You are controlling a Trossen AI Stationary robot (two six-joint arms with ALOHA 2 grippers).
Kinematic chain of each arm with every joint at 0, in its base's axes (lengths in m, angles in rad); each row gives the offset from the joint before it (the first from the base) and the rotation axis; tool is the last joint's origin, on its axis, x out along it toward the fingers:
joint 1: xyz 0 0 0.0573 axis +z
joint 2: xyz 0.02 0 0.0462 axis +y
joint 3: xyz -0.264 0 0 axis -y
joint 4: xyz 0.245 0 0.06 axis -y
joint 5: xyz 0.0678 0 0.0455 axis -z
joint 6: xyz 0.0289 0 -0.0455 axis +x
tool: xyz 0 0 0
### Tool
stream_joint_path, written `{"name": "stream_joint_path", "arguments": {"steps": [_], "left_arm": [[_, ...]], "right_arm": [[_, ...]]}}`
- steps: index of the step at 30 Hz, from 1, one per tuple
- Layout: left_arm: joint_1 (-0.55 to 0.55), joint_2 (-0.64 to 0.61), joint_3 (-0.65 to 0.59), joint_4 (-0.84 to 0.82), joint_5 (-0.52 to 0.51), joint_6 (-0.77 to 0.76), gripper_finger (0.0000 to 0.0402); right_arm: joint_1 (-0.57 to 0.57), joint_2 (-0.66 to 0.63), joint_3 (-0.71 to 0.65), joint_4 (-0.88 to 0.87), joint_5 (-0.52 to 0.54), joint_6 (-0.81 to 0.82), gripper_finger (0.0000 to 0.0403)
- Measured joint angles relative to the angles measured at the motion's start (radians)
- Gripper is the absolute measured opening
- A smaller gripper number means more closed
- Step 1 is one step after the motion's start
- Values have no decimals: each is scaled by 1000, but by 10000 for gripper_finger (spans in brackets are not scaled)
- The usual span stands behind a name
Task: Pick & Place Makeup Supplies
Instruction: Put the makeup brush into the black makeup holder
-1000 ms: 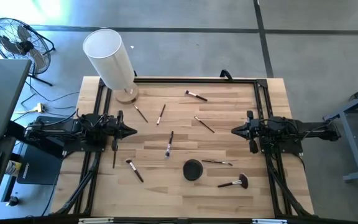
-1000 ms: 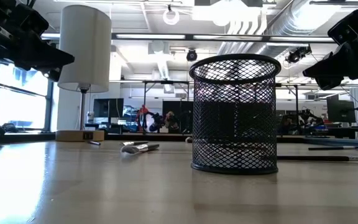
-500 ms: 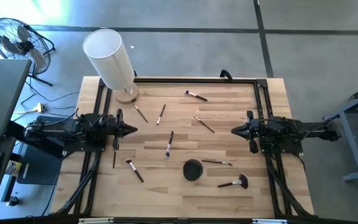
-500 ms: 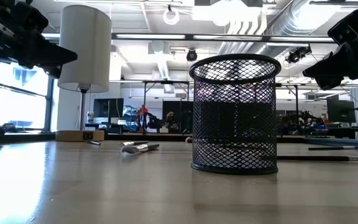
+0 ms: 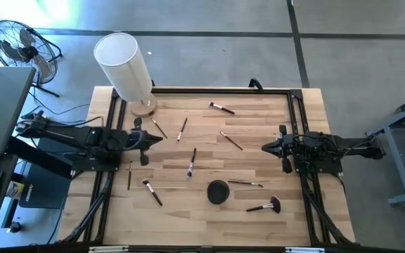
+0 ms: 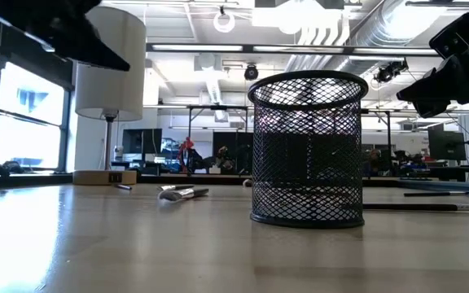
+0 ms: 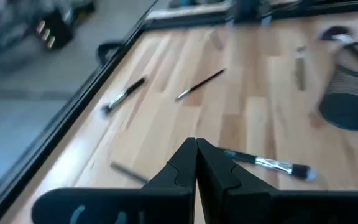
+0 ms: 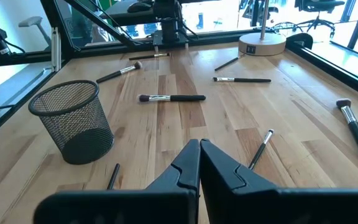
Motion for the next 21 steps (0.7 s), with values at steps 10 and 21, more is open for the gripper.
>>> {"name": "stream_joint_path", "arguments": {"steps": [10,21], "left_arm": [[2,415,335,-273,-95,-375,0],[-6,731,615,-585,12,-785,0]], "right_arm": [[0,0,0,0,0,0,6],[0,0,0,0,0,0,9]]}}
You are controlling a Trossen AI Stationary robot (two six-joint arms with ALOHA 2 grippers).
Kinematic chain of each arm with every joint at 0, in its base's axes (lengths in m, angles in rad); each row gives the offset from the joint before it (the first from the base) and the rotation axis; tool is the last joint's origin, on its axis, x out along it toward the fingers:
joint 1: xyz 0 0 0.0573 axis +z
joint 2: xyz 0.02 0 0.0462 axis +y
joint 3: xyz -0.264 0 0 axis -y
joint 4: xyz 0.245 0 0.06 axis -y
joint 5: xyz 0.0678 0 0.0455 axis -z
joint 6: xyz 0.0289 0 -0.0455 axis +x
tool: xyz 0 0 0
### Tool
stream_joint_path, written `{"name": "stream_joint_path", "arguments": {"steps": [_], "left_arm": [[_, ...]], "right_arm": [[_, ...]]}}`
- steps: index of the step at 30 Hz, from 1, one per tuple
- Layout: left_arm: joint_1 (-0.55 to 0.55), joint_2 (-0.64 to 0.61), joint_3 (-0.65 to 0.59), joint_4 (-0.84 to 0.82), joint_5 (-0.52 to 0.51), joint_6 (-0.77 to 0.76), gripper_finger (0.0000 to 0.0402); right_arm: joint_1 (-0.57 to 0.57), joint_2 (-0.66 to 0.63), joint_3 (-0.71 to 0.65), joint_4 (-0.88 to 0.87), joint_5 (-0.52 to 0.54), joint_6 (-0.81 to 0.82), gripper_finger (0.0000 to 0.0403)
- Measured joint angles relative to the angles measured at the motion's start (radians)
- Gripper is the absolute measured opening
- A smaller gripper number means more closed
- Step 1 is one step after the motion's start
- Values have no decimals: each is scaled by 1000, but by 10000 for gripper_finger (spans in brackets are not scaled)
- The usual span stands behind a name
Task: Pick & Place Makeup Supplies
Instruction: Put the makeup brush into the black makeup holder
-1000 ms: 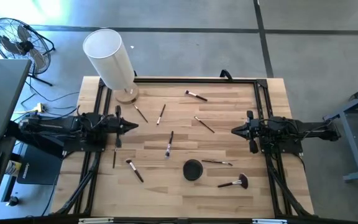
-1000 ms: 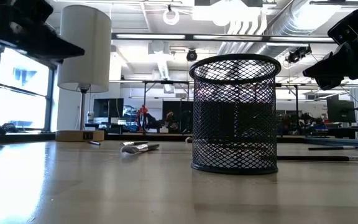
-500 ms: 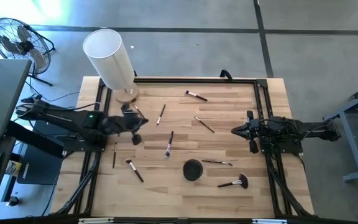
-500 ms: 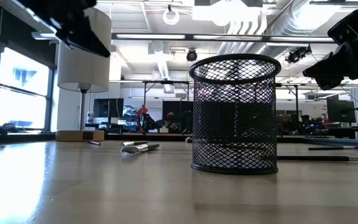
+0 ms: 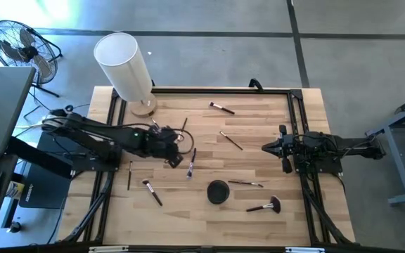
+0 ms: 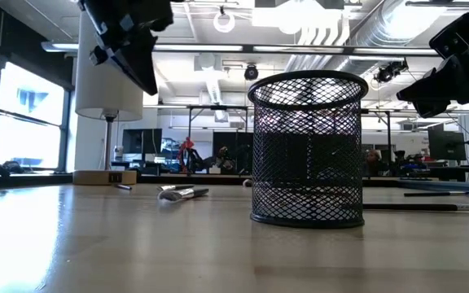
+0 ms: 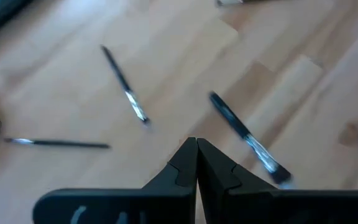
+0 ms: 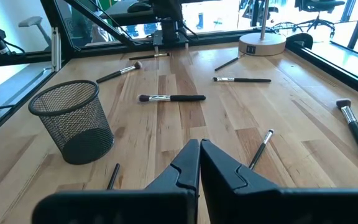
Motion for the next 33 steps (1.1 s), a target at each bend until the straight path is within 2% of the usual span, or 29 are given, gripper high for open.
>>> {"name": "stream_joint_path", "arguments": {"steps": [4,9,18,27,33], "left_arm": [[0,58,30,2,98,-56,0],[0,92,34,9,165,-97,0],[2,102,34,9,190,-100,0],[2,103,34,9,218,-323,0],[2,187,34,14,253,-328,0]], "right_arm": [[0,0,0,0,0,0,8],[0,0,0,0,0,0,5],[0,0,0,0,0,0,5],[0,0,0,0,0,0,7],[0,0,0,0,0,0,7]]}}
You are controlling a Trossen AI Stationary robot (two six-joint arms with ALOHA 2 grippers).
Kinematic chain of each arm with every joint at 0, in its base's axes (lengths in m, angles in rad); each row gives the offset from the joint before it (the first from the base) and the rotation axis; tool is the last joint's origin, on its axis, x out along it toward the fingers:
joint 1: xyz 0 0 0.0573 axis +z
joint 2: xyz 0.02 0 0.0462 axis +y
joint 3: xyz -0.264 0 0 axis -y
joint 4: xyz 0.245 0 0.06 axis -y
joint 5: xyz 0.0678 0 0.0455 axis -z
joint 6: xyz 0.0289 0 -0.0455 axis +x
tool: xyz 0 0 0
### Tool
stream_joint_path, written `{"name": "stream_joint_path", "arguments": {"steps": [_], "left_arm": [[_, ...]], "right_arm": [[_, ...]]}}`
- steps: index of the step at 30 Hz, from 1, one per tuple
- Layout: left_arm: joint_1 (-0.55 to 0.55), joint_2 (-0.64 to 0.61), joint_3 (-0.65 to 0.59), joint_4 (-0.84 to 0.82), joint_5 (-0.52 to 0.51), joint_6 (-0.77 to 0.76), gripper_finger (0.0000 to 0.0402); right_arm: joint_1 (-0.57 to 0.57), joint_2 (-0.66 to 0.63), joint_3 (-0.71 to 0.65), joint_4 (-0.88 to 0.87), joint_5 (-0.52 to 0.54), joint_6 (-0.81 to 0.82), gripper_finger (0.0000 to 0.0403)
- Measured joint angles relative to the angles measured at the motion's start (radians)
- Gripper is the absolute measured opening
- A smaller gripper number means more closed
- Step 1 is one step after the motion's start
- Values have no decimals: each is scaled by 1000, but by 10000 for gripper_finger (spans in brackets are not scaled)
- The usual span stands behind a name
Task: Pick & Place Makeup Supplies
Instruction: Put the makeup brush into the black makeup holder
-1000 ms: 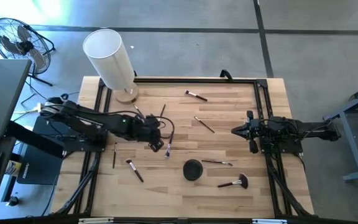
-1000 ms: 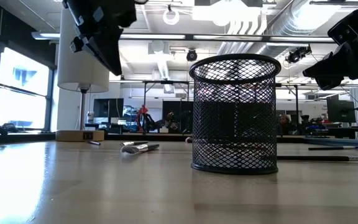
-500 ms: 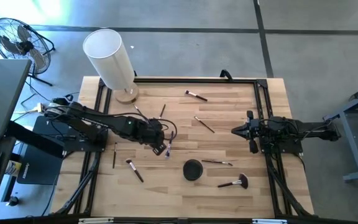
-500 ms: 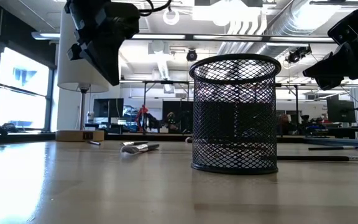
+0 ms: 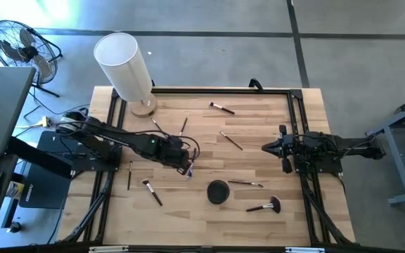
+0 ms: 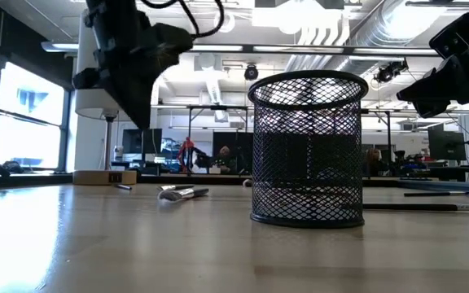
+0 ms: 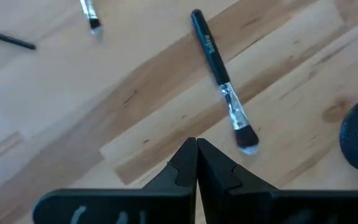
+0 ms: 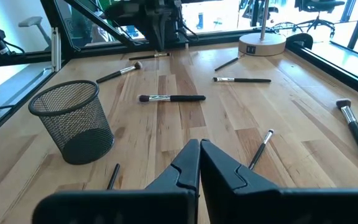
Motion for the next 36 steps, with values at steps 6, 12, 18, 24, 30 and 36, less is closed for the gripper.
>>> {"name": "stream_joint_path", "arguments": {"steps": [6,12,18,24,30,36], "left_arm": [[0,116,1,86,62,18,0],[0,153,-2,135,86,14,9],[0,177,-4,161,89,26,48],[0,176,0,195,86,28,95],[0,176,0,210,84,29,108],[0,234,-2,239,96,22,108]], "right_arm": [[0,6,0,-3,0,0,8],[0,20,0,-5,0,0,8],[0,25,0,-3,0,0,5],[0,26,0,-4,0,0,5],[0,25,0,-3,0,0,3],[0,25,0,-2,0,0,6]]}}
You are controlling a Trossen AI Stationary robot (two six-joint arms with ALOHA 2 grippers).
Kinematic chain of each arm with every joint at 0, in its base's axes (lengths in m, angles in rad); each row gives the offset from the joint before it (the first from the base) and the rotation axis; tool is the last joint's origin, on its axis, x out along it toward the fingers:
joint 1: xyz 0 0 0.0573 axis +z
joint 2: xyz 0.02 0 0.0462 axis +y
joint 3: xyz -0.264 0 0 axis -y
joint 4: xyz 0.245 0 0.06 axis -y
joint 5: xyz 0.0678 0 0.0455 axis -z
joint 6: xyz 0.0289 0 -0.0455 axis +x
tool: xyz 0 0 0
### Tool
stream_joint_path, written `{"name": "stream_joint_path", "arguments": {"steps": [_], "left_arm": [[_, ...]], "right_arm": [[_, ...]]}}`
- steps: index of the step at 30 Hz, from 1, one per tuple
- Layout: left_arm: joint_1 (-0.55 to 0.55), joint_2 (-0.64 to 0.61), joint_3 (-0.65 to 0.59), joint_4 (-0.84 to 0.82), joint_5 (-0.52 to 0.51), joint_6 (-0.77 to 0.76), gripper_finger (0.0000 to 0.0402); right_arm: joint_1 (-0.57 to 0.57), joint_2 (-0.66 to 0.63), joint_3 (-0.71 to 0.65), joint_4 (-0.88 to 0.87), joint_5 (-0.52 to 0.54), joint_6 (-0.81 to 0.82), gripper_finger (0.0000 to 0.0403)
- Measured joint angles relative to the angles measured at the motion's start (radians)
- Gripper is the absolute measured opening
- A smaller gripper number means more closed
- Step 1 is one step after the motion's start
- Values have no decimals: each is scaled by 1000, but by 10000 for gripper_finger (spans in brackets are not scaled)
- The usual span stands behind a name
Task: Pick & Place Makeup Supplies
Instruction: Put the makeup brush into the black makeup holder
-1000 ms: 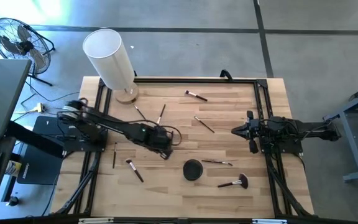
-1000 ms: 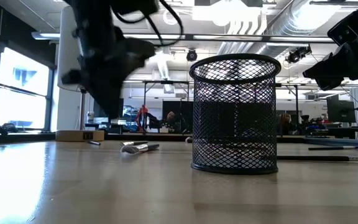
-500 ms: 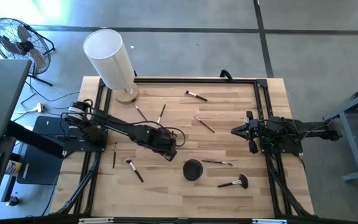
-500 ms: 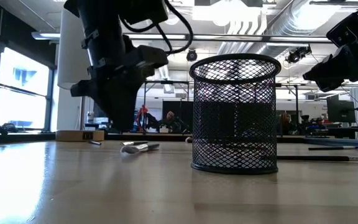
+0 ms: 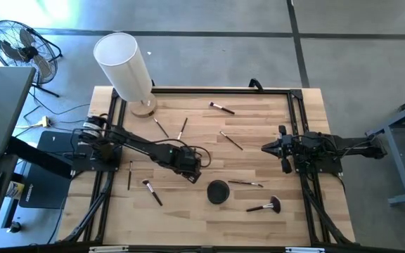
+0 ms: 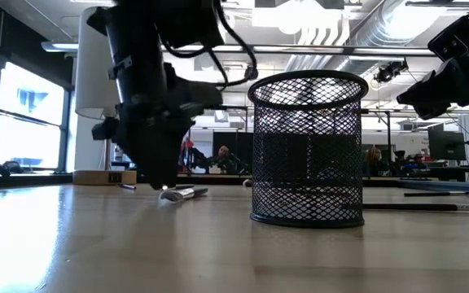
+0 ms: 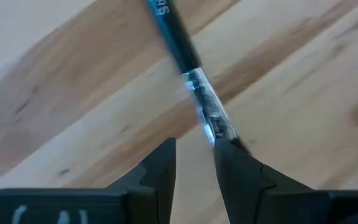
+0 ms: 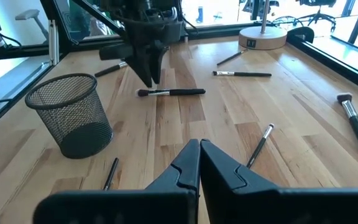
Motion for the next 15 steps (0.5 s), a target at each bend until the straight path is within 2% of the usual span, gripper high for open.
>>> {"name": "stream_joint_path", "arguments": {"steps": [6,15], "left_arm": [[-1,62,7,60,23,-4,108],[0,87,6,46,45,37,107]], "right_arm": [[0,3,0,-1,0,0,7],[0,5,0,-1,0,0,6]]}}
